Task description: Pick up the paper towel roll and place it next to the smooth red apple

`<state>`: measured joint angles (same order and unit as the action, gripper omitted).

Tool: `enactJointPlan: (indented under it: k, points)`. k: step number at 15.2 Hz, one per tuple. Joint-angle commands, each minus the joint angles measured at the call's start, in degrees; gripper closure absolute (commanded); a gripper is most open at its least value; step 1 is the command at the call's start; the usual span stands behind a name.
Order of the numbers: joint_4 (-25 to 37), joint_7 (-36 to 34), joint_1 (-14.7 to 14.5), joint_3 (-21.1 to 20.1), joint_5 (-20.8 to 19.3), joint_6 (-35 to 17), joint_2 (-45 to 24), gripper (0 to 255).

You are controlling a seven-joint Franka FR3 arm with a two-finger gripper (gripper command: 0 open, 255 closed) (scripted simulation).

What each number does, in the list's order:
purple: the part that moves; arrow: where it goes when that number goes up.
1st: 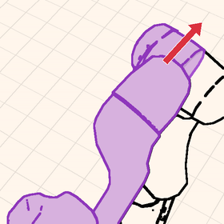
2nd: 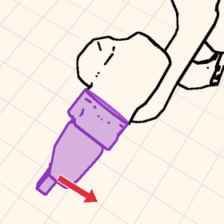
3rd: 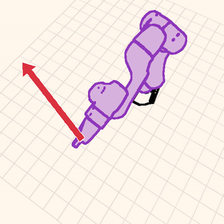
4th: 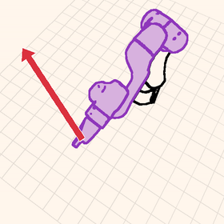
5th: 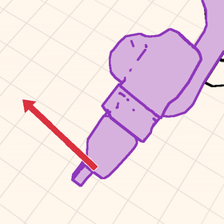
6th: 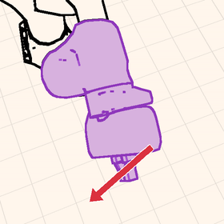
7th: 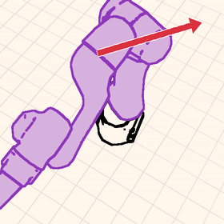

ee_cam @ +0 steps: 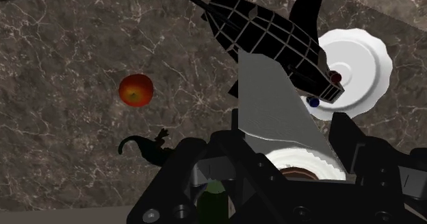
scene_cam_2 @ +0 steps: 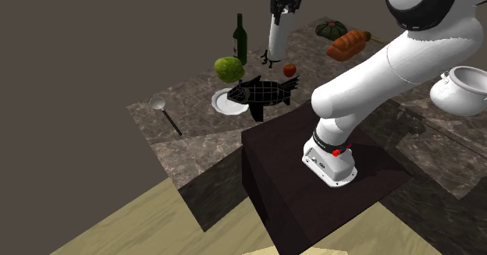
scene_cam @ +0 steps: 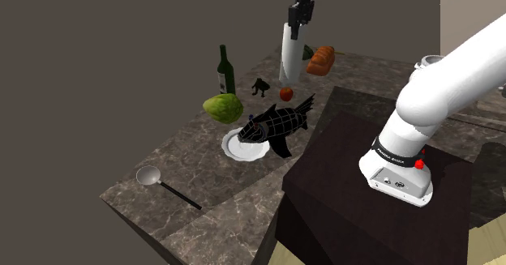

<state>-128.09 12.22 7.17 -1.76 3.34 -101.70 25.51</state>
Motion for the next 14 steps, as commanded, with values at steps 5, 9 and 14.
enactJointPlan:
  k: [5,9,14]
  points:
    - [4.59,7.64,2.95,5.48,-2.25,-0.32,-5.2,255]
    - [9.21,12.74,4.78,8.96,-3.04,-0.25,-9.88,255]
    - [16.49,19.12,6.99,12.98,-2.97,0.33,-16.78,255]
